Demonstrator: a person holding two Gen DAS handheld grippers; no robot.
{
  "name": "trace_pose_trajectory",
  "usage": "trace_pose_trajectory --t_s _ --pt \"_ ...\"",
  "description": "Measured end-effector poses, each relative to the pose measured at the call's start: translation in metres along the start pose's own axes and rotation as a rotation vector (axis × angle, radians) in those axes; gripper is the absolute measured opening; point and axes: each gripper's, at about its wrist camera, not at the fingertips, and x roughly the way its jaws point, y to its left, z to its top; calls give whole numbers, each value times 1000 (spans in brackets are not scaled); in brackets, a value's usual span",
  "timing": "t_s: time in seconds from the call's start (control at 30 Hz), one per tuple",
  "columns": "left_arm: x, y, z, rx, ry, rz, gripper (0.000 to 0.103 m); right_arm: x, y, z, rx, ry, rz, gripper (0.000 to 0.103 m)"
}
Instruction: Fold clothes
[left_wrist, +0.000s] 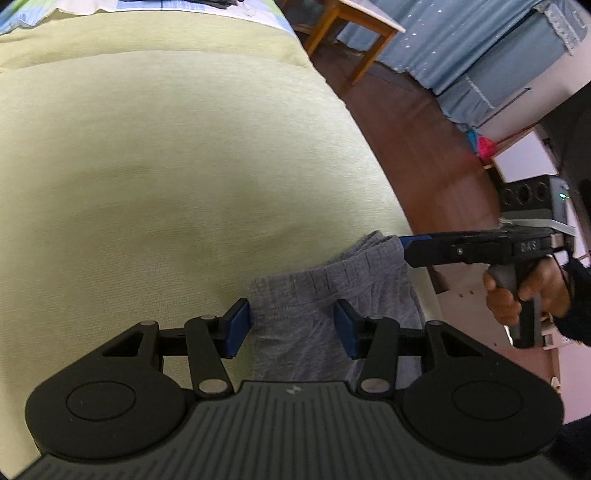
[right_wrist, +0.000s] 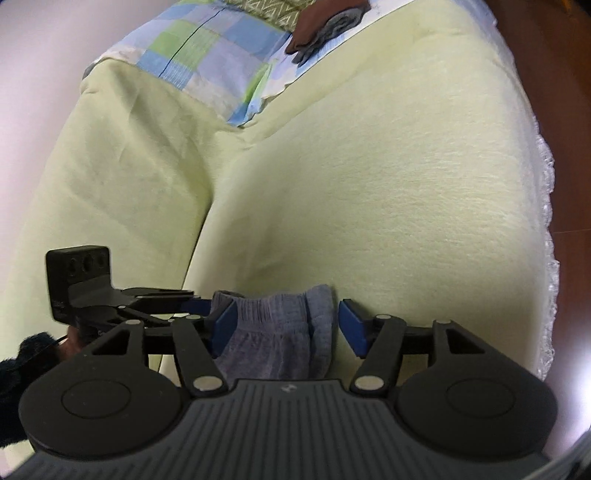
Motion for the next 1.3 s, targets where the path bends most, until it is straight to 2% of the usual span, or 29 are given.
trace_pose_trajectory --t_s 0.03,0.07,0.1,0.13,0.23,0.3,0.47,0.53,0.63,0.73,0.87,1.07,1.3 --pt "0 0 -1 14 -5 8 48 1 0 0 -13 5 6 54" --pt "-1 0 -2 35 -13 21 39 3 0 1 -29 11 6 39" --pt "-2 -1 -4 56 -20 35 32 6 1 2 -50 19 -3 13" --pt "-3 -1 -5 69 -29 44 31 8 1 2 -68 23 -11 11" --pt "-7 -3 -10 92 -55 60 22 9 11 1 -150 12 -27 11" --pt "-16 -16 -14 149 -82 85 15 4 22 -2 -199 -6 -37 11" --pt "-55 -35 -34 208 -152 103 15 -25 78 -25 -439 -86 -56 11" --pt "-67 -41 -43 222 -173 111 15 -39 97 -36 -497 -101 -43 11" --pt "-106 -65 -85 277 -227 134 15 -61 128 -59 -586 -120 -11 11" --pt "-120 -83 -118 311 -244 148 16 -89 162 -102 -681 -118 5 10" --pt "-135 -113 -189 358 -264 166 17 -113 187 -157 -748 -114 -7 10" --pt "-130 -129 -279 343 -261 163 17 -130 199 -254 -803 -54 -48 10" --pt "-120 -140 -343 366 -221 176 20 -131 197 -327 -866 18 -56 10"
